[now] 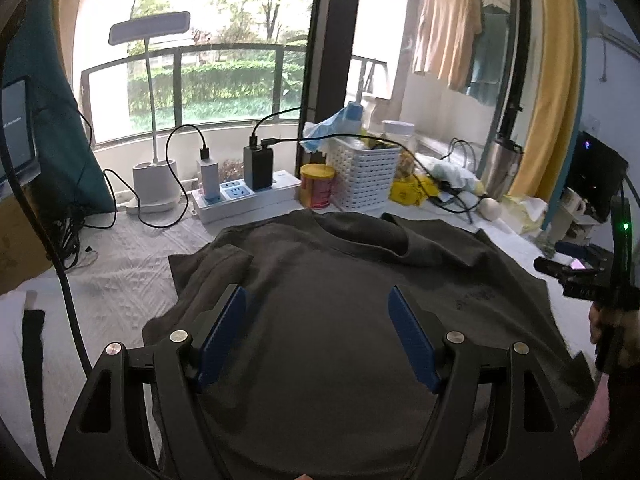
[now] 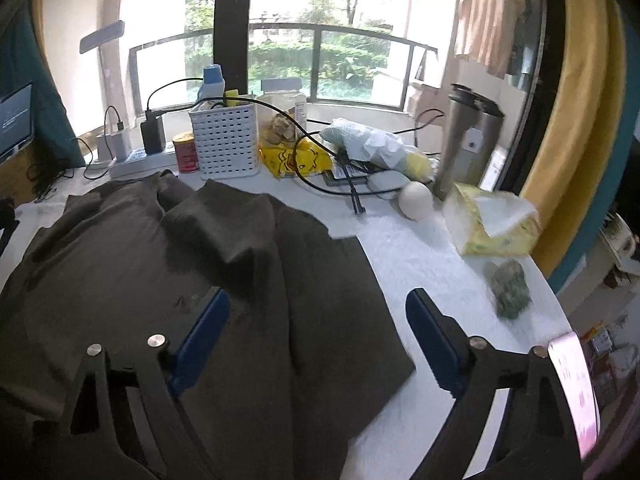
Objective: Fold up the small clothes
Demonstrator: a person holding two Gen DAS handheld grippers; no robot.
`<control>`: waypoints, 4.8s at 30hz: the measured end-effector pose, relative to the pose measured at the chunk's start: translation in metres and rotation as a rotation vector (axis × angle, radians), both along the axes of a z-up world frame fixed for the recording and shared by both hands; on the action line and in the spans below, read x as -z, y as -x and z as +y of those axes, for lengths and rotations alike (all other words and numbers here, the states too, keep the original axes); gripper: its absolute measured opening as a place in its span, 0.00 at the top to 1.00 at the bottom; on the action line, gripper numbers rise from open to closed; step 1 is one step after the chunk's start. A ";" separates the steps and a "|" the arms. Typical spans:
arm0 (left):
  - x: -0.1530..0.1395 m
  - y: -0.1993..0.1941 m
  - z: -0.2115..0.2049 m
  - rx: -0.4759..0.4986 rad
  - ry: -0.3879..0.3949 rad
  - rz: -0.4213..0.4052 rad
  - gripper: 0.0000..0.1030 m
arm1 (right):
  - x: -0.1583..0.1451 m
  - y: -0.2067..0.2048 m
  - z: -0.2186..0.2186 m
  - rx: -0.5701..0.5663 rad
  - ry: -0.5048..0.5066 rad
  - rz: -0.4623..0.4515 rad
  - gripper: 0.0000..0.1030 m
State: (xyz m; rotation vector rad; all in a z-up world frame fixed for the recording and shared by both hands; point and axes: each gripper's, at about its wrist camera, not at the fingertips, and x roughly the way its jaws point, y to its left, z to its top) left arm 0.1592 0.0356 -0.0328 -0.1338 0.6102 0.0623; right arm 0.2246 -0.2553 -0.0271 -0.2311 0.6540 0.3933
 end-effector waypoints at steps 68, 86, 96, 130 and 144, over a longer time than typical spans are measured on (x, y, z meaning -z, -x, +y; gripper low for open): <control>-0.001 -0.065 0.014 -0.048 -0.069 0.066 0.25 | 0.058 -0.103 -0.009 -0.122 0.067 0.183 0.69; -0.023 -0.044 0.001 -0.051 -0.077 0.038 0.25 | 0.036 -0.079 -0.100 0.155 0.017 0.088 0.96; -0.027 -0.032 0.009 -0.031 -0.083 0.020 0.25 | 0.016 -0.049 -0.116 0.248 -0.028 0.045 0.96; 0.022 0.004 0.094 -0.074 0.060 0.089 0.25 | 0.037 -0.008 0.091 -0.100 -0.073 0.181 0.94; 0.024 0.006 0.084 -0.083 0.057 0.146 0.25 | 0.038 0.009 0.011 0.031 -0.099 0.213 0.28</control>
